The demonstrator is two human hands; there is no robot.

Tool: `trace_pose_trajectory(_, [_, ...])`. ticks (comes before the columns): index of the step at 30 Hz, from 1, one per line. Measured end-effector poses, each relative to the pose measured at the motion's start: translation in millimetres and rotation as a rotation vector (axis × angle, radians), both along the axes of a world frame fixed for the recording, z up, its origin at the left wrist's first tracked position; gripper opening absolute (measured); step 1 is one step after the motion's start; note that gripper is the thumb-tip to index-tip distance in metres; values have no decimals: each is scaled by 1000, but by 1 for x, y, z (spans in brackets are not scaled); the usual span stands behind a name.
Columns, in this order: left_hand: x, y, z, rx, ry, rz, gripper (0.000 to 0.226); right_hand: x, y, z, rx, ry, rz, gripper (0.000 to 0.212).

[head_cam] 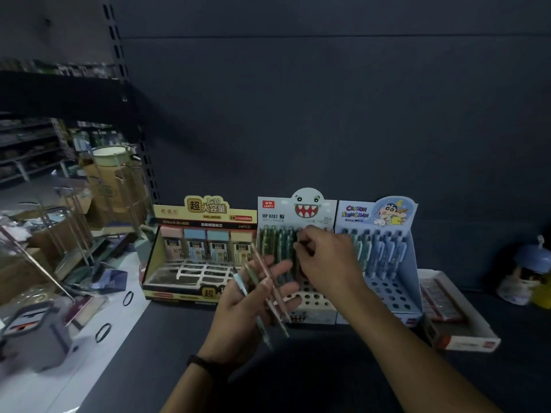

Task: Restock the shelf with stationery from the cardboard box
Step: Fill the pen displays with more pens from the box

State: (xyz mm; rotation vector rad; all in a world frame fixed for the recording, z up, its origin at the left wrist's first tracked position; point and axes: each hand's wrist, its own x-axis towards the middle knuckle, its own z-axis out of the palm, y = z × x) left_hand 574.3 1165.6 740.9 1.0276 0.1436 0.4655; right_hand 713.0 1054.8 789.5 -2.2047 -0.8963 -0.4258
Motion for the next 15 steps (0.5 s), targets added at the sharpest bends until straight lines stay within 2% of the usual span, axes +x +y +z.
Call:
trace_pose_trajectory(5, [-3,0,2,-27,39,-13,48,7,-4,12,-61,6,-18,15])
trace_pose_trajectory(8, [-4,2,3,0,66,8,52,-2,-9,21,35,32,9,20])
trace_pose_trajectory(10, [-5,1,3,43,83,-6,51,-14,-10,27,95,121,122,21])
trace_pose_trajectory(12, [-5,-2,3,86,86,-29,46,-23,-8,32,58,223,238,19])
trace_pose_trajectory(15, [-6,-6,3,159,84,-37,38,-28,-7,35,-42,252,247,19])
